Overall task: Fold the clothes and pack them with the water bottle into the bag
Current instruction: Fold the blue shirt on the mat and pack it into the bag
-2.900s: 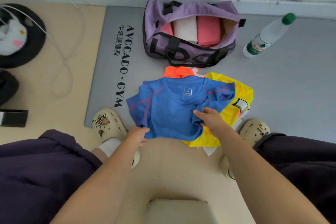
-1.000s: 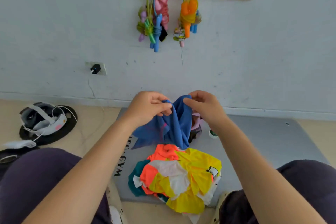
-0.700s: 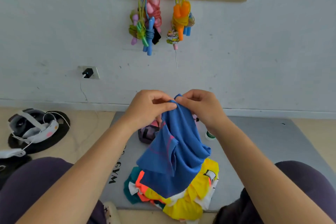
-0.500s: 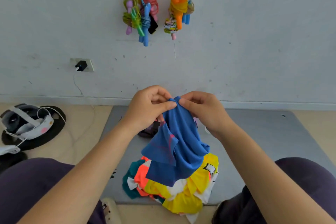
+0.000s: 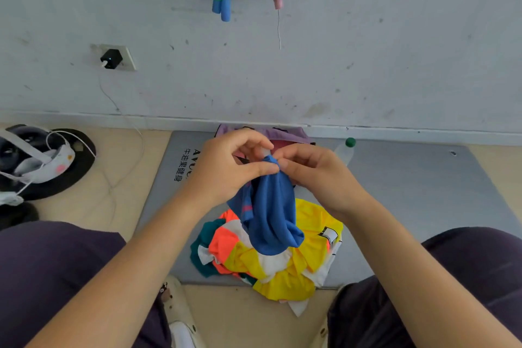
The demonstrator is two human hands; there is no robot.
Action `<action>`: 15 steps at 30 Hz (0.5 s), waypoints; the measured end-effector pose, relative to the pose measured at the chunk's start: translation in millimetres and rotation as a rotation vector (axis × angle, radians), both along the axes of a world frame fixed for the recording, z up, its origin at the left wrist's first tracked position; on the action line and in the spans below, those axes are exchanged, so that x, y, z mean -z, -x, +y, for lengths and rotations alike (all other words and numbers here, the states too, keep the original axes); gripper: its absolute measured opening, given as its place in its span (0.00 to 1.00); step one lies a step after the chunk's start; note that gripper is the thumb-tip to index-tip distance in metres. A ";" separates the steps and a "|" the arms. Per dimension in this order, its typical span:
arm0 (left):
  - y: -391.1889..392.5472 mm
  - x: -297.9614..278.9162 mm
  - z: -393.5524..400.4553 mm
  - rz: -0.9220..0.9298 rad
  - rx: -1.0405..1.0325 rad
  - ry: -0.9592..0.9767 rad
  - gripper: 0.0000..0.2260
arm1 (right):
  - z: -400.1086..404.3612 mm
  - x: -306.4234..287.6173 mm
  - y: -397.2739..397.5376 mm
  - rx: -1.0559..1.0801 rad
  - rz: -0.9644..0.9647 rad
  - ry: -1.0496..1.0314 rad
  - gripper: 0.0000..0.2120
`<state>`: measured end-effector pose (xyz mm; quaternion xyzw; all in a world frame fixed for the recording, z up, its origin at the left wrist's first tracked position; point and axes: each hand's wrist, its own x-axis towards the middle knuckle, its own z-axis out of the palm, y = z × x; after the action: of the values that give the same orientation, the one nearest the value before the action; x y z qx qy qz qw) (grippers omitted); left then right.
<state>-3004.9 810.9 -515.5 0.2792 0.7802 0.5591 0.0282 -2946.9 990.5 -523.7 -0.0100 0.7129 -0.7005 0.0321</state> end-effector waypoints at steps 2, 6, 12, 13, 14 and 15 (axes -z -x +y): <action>1.8 3.6 -1.7 0.039 0.003 0.027 0.09 | -0.2 5.3 0.0 -0.024 -0.024 0.052 0.07; 5.0 8.4 -6.2 -0.077 -0.004 0.018 0.06 | -0.2 13.8 -1.0 -0.081 -0.044 0.112 0.07; 13.1 8.9 -19.5 -0.244 0.031 -0.186 0.02 | 11.2 40.9 0.3 -0.183 -0.180 -0.342 0.06; 14.8 8.4 -22.7 -0.266 0.028 -0.218 0.02 | 15.5 47.0 0.8 -0.187 -0.215 -0.474 0.04; 16.5 8.6 -25.9 -0.281 0.027 -0.234 0.04 | 20.1 52.0 1.5 -0.171 -0.247 -0.572 0.02; 17.8 9.4 -28.7 -0.291 0.025 -0.233 0.05 | 24.5 55.3 2.6 -0.133 -0.273 -0.615 0.02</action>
<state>-3022.8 782.2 -524.9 0.2066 0.6941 0.6799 0.1151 -2949.6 1015.0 -579.0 0.0475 0.8775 -0.4441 0.1745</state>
